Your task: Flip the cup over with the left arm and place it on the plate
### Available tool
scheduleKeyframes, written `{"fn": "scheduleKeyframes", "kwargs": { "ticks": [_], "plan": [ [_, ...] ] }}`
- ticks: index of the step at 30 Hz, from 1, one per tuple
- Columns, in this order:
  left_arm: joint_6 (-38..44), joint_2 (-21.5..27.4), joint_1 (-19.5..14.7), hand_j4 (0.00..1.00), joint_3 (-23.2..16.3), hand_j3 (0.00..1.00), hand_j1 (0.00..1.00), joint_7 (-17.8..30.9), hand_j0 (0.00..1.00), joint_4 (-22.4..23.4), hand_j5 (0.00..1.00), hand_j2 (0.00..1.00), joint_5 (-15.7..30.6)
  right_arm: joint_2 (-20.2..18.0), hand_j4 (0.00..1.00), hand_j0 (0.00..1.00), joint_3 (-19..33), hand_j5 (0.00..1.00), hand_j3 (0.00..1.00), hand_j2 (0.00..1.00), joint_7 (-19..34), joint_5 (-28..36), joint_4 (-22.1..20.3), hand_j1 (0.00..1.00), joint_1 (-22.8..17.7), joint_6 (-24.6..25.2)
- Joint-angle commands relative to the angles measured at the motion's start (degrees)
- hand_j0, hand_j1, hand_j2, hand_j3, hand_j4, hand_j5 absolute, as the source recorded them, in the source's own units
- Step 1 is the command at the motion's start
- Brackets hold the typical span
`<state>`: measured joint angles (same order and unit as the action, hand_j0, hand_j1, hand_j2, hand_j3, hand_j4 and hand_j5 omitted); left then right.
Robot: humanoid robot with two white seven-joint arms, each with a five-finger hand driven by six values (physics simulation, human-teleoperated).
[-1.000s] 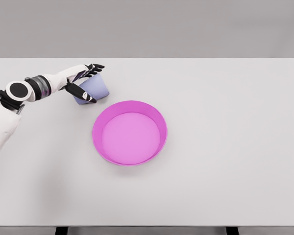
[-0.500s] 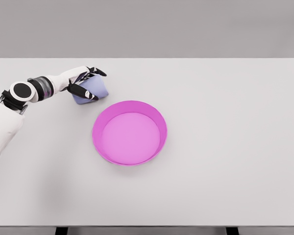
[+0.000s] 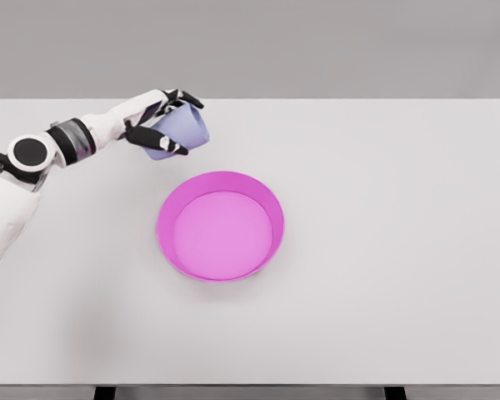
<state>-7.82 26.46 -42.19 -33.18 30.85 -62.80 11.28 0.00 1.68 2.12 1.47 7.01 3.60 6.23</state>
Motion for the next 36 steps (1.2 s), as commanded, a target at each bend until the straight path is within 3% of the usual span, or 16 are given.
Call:
{"fn": "scheduleKeyframes", "kwargs": {
  "ticks": [1, 3, 12, 15, 18, 21, 22, 25, 28, 36],
  "plan": [
    [-2.2, 0.3, 0.0, 0.63, 0.0, 0.63, 0.63, -0.1, 0.63, -3.0, 0.63, 0.63, 4.5, 0.0, 1.0, 1.0, 0.0, 1.0, 1.0, 1.0, 0.0, -0.1, 0.0, 1.0, 0.0, -0.1],
    [-4.1, 0.3, 1.3, 0.63, 0.0, 0.63, 0.63, -0.1, 0.63, -5.2, 0.63, 0.63, 9.0, 0.0, 1.0, 1.0, 0.0, 1.0, 1.0, 1.0, 0.0, 0.0, 0.0, 1.0, 0.0, 0.0],
    [-14.3, 0.3, 7.3, 0.63, -0.8, 0.63, 0.63, -0.5, 0.63, -9.5, 0.63, 0.63, 17.7, 0.0, 1.0, 1.0, 0.0, 1.0, 1.0, 1.0, 0.1, -0.1, 0.0, 1.0, 0.0, 0.0],
    [-19.7, 1.4, 11.7, 0.61, -1.1, 0.61, 0.61, -7.2, 0.61, -11.9, 0.61, 0.61, 19.3, 0.0, 1.0, 1.0, 0.0, 1.0, 1.0, 1.0, 0.0, 0.0, 0.0, 1.0, 0.0, 0.0],
    [-21.3, 1.8, 13.0, 0.61, -0.9, 0.61, 0.61, -7.3, 0.61, -15.8, 0.61, 0.61, 19.8, 0.0, 1.0, 1.0, 0.0, 1.0, 1.0, 1.0, 0.0, 0.0, 0.0, 1.0, 0.0, 0.0],
    [-22.1, 1.9, 15.3, 0.58, -0.9, 0.58, 0.58, -7.5, 0.58, -20.2, 0.58, 0.58, 28.3, 0.0, 1.0, 1.0, 0.0, 1.0, 1.0, 1.0, 0.0, 0.0, 0.0, 1.0, 0.0, 0.0],
    [-23.0, 1.9, 15.7, 0.58, -0.9, 0.58, 0.58, -8.1, 0.58, -20.5, 0.58, 0.58, 28.7, 0.0, 1.0, 1.0, 0.0, 1.0, 1.0, 1.0, 0.0, 0.0, 0.0, 1.0, 0.0, 0.0],
    [-22.8, 1.7, 18.9, 0.58, -0.1, 0.58, 0.58, -16.1, 0.58, -22.2, 0.58, 0.58, 29.8, 0.0, 1.0, 1.0, 0.0, 1.0, 1.0, 1.0, 0.0, 0.0, 0.0, 1.0, 0.0, 0.0],
    [-22.4, 1.3, 20.2, 0.58, -0.1, 0.58, 0.58, -16.7, 0.58, -22.2, 0.58, 0.58, 33.6, 0.0, 1.0, 1.0, 0.0, 1.0, 1.0, 1.0, 0.1, 0.0, 0.0, 1.0, 0.0, 0.0],
    [-27.2, 1.1, 22.4, 0.54, -0.9, 0.54, 0.54, -18.0, 0.54, -25.4, 0.54, 0.54, 32.2, 0.0, 1.0, 1.0, 0.0, 1.0, 1.0, 1.0, 0.0, -0.1, 0.0, 1.0, 0.0, 0.0]
  ]
}}
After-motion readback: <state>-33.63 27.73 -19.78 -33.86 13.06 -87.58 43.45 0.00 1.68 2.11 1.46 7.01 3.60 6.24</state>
